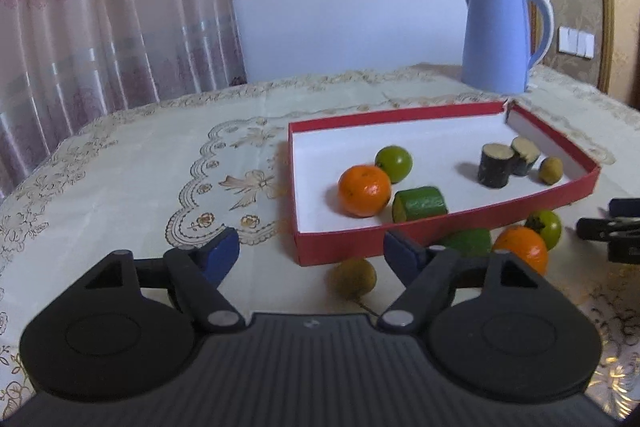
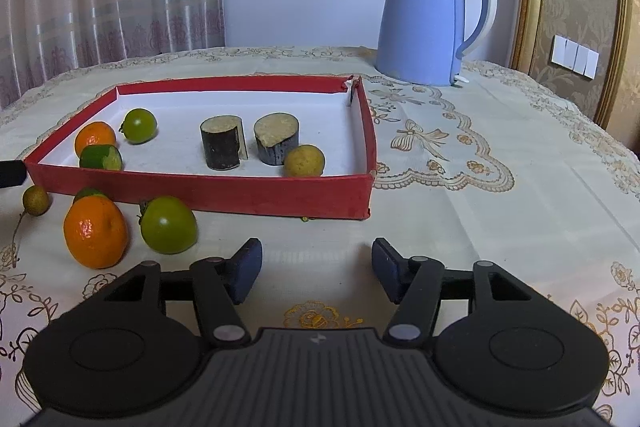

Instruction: Organize fruits

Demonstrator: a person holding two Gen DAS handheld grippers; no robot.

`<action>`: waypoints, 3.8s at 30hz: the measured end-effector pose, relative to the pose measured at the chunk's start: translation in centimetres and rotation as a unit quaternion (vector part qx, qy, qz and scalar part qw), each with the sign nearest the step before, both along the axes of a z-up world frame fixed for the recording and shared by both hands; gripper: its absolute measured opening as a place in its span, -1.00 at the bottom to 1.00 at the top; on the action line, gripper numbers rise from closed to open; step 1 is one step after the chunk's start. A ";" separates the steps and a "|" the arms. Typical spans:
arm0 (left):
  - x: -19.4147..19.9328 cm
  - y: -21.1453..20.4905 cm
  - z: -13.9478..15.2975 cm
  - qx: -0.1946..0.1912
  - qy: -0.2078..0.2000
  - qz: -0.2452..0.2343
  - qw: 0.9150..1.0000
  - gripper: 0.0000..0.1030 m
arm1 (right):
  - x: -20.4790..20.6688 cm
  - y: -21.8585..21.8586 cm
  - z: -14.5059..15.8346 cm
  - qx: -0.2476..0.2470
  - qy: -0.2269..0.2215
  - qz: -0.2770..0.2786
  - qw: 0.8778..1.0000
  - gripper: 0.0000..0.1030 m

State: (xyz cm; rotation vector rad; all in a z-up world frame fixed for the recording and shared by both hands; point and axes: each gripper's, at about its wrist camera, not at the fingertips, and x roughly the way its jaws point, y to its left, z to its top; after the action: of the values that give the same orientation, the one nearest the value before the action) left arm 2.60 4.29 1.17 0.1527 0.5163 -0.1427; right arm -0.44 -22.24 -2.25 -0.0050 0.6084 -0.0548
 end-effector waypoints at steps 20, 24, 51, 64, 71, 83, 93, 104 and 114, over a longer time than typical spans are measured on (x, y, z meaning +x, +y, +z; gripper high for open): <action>2.0 -0.7 -2.4 -0.028 0.055 -0.024 0.998 -0.47 | -0.1 0.2 0.0 -0.006 0.000 0.000 1.000 0.17; 2.0 -0.9 -2.4 -0.028 0.053 -0.027 0.998 -0.53 | -0.1 0.2 0.0 -0.004 0.001 0.000 1.000 0.17; 1.9 -0.4 -2.6 -0.050 0.050 -0.028 0.997 -0.53 | -1.4 4.3 1.8 -0.005 -0.041 0.070 0.997 0.17; 1.9 -0.3 -2.6 -0.051 0.050 -0.028 0.997 -0.53 | 0.1 5.9 1.6 -0.006 -0.040 0.082 0.996 0.03; 1.9 -0.3 -2.6 -0.053 0.050 -0.028 0.997 -0.53 | 0.6 6.8 1.4 -0.004 -0.034 0.098 0.995 -0.35; 1.9 -0.2 -2.6 -0.058 0.050 -0.028 0.997 -0.53 | -0.2 6.6 1.2 -0.009 -0.039 0.091 0.995 -0.39; 1.9 -0.2 -2.6 -0.060 0.051 -0.028 0.997 -0.53 | -0.9 6.1 1.9 -0.014 -0.055 0.082 0.995 -0.39; 2.0 0.0 -2.5 -0.065 0.051 -0.028 0.996 -0.53 | 0.6 4.3 4.2 -0.028 -0.088 0.057 0.994 -0.39; 2.0 0.0 -2.6 -0.069 0.052 -0.028 0.996 -0.53 | 3.3 4.8 3.7 -0.037 -0.070 0.059 0.995 -0.39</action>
State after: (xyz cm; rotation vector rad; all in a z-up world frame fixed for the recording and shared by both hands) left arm 4.60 4.34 -1.39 0.0255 0.6037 -0.2415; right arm 2.90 -17.46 1.47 -0.1083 0.4637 0.0368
